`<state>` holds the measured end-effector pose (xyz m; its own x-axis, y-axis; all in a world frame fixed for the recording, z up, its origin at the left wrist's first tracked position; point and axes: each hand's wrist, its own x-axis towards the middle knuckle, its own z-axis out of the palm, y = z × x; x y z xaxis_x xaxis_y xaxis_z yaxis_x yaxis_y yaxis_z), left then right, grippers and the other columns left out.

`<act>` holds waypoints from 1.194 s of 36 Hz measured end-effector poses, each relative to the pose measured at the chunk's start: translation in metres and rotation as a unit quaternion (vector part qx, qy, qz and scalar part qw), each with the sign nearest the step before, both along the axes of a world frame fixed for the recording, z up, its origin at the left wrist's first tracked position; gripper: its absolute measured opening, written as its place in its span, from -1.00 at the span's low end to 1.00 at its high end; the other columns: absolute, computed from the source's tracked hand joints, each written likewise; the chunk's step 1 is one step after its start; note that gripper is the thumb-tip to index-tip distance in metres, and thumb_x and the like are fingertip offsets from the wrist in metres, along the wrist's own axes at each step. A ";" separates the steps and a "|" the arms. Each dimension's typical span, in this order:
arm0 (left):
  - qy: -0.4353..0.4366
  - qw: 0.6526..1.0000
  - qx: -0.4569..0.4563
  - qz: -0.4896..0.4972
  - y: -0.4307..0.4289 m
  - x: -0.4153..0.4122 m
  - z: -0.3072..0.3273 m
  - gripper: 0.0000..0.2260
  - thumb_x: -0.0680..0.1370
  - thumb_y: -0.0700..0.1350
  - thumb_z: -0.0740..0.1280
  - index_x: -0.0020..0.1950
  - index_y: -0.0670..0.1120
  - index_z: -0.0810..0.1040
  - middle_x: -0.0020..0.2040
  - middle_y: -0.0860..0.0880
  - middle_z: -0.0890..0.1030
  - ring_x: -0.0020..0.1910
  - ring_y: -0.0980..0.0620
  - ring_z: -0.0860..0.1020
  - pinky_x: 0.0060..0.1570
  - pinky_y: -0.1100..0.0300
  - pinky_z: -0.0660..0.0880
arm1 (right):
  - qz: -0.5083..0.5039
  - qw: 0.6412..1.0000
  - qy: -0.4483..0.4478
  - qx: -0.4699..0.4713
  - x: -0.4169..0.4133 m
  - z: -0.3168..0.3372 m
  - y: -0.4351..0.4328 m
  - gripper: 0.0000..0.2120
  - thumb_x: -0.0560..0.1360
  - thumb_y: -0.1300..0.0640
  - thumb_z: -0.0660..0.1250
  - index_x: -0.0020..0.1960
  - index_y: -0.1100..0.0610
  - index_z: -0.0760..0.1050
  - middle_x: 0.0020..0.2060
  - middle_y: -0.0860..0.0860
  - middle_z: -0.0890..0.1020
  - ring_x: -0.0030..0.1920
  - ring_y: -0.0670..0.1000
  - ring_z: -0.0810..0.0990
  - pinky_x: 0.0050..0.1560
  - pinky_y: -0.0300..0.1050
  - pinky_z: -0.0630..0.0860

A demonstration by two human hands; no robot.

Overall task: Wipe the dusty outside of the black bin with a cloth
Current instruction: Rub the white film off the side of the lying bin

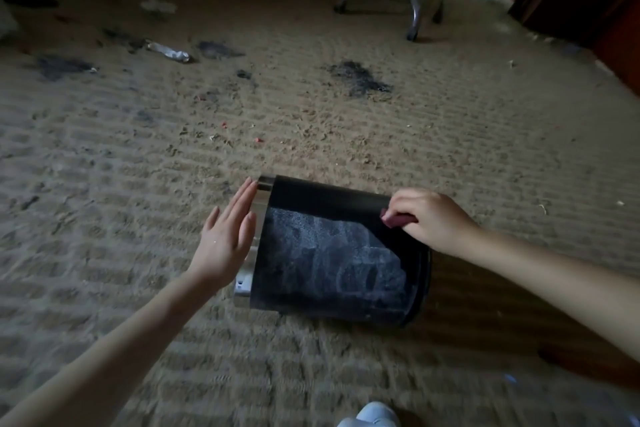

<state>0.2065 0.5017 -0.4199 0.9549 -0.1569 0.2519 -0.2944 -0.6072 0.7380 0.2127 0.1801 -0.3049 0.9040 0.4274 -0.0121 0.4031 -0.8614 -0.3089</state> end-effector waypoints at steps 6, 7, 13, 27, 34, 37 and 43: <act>0.011 1.000 0.002 0.010 -0.002 0.001 0.002 -0.52 0.59 0.14 -0.13 0.50 0.10 0.09 0.49 0.18 0.12 0.45 0.26 0.10 0.41 -0.17 0.16 | 0.082 0.994 -0.016 0.071 0.033 -0.014 0.094 -0.73 0.42 0.39 0.27 -0.04 0.11 0.63 -0.05 -0.03 0.60 -0.01 -0.04 0.53 0.07 -0.06 0.47; 0.013 1.000 0.004 0.010 -0.002 0.001 0.002 -0.52 0.59 0.14 -0.13 0.50 0.11 0.09 0.49 0.19 0.12 0.45 0.26 0.10 0.41 -0.16 0.15 | 0.097 0.993 -0.014 0.073 0.038 -0.017 0.113 -0.75 0.42 0.39 0.27 -0.05 0.13 0.63 -0.06 0.00 0.60 -0.01 0.00 0.53 0.04 -0.04 0.47; 0.027 1.000 -0.003 0.010 -0.001 -0.002 0.007 -0.54 0.58 0.15 -0.12 0.49 0.16 0.07 0.46 0.24 0.09 0.43 0.31 0.07 0.43 -0.14 0.12 | 0.124 0.987 -0.055 0.080 0.032 -0.029 0.111 -0.83 0.37 0.38 0.38 -0.12 0.16 0.63 -0.12 0.05 0.61 -0.05 0.09 0.55 0.01 0.01 0.49; 0.044 0.998 0.047 0.028 -0.005 0.013 0.022 -0.43 0.53 0.20 -0.15 0.50 0.05 0.15 0.50 0.02 0.20 0.45 0.03 0.20 0.41 -0.15 0.15 | -0.155 0.976 -0.123 0.088 -0.020 0.013 -0.053 -0.70 0.42 0.47 0.28 0.03 0.17 0.59 -0.04 -0.02 0.53 -0.01 -0.15 0.47 0.01 -0.55 0.29; 0.019 0.992 0.115 0.055 -0.012 0.028 0.039 -0.61 0.63 0.01 0.05 0.43 -0.05 0.31 0.46 -0.05 0.28 0.38 -0.11 0.33 0.34 -0.14 0.18 | -0.265 0.928 -0.175 0.194 -0.012 0.037 -0.061 -0.76 0.52 0.30 0.28 0.17 0.14 0.44 -0.03 -0.03 0.53 -0.09 -0.14 0.47 -0.16 -0.41 0.32; -0.033 0.991 0.124 0.031 -0.011 0.022 0.034 -0.57 0.57 0.06 0.04 0.36 -0.09 0.41 0.40 -0.03 0.39 0.29 -0.09 0.43 0.28 -0.09 0.29 | -0.296 0.915 -0.168 0.216 -0.007 0.041 -0.060 -0.85 0.54 0.24 0.28 0.09 0.09 0.42 -0.10 -0.02 0.52 -0.18 -0.11 0.47 -0.28 -0.51 0.30; -0.046 0.986 0.157 0.021 -0.008 0.018 0.030 -0.54 0.58 0.07 -0.03 0.39 -0.07 0.36 0.43 0.03 0.34 0.34 0.02 0.36 0.34 -0.10 0.20 | -0.318 0.926 -0.111 0.171 0.023 0.037 -0.038 -0.90 0.49 0.13 0.35 -0.01 0.12 0.51 -0.14 -0.01 0.56 -0.21 -0.10 0.50 -0.34 -0.51 0.32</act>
